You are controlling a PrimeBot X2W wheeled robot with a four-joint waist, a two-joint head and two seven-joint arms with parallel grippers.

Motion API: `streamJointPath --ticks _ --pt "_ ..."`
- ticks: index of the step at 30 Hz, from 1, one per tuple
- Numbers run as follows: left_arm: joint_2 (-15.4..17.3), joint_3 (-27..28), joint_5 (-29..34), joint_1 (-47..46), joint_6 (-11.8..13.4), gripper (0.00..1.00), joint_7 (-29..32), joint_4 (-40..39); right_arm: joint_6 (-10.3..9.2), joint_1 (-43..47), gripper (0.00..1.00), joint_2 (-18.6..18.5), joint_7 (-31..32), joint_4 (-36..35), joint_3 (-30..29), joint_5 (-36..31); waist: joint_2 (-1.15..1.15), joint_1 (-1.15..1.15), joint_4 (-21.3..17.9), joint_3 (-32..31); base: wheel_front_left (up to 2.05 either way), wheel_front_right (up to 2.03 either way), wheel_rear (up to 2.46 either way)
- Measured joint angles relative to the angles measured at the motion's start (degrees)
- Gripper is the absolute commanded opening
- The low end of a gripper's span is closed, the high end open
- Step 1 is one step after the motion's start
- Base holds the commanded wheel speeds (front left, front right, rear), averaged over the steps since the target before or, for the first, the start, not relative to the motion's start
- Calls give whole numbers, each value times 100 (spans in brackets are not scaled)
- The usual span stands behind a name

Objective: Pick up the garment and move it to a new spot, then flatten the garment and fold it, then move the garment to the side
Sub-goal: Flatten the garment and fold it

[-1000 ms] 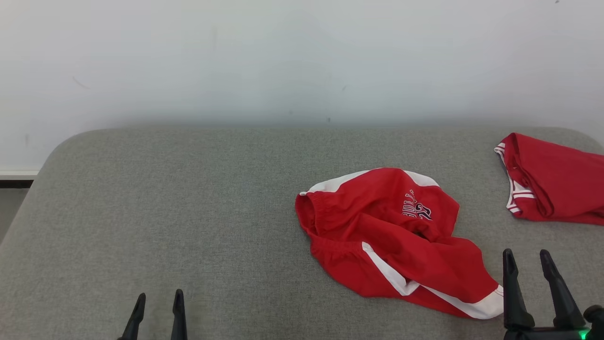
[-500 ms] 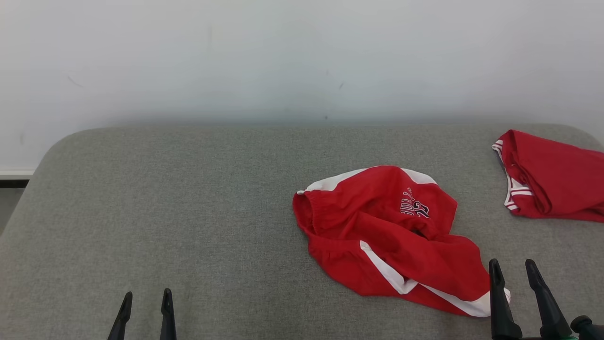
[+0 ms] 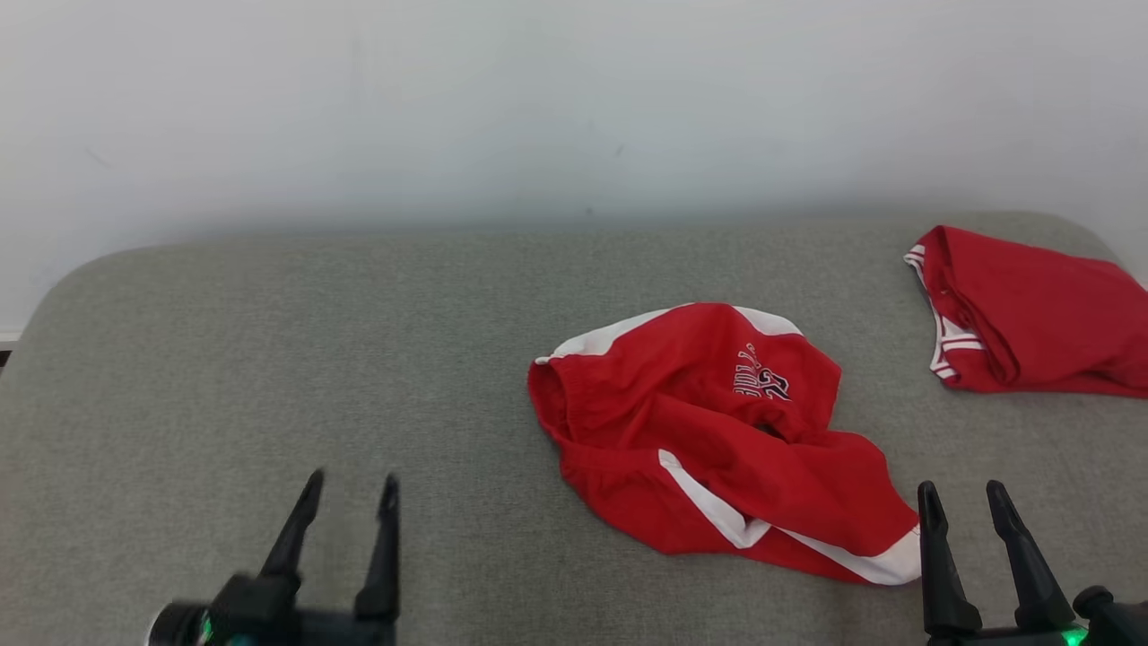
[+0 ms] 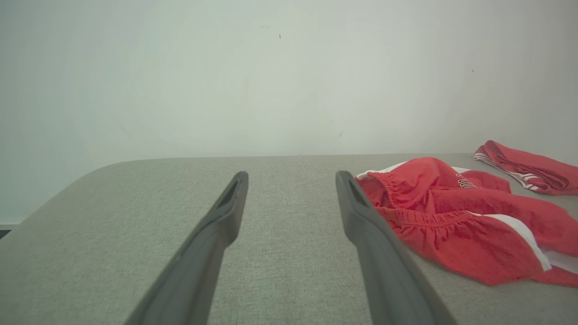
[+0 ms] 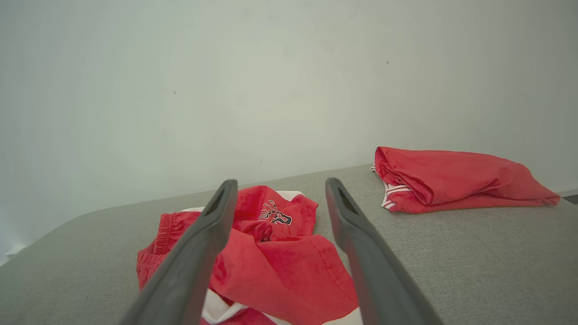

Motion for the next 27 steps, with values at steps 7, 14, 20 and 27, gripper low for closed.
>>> streamJointPath --ticks 7,14,20,27 --pt "37 -975 -48 -1409 -67 100 376 365 0 -237 100 -19 -1 107 92 43 0 1 -296 183 0 0 0" --pt "114 -2112 -550 -2578 -76 100 861 914 0 -394 100 -30 -1 242 118 75 0 1 -674 405 0 0 0" --pt "218 -2933 -1060 -3228 -82 100 1159 1474 0 -571 100 -30 -1 335 146 120 0 1 -981 633 0 0 0" --pt "407 -3587 -1516 -3713 -83 100 1288 2252 0 -732 100 -11 -1 481 212 134 1 1 -1273 863 0 0 0"
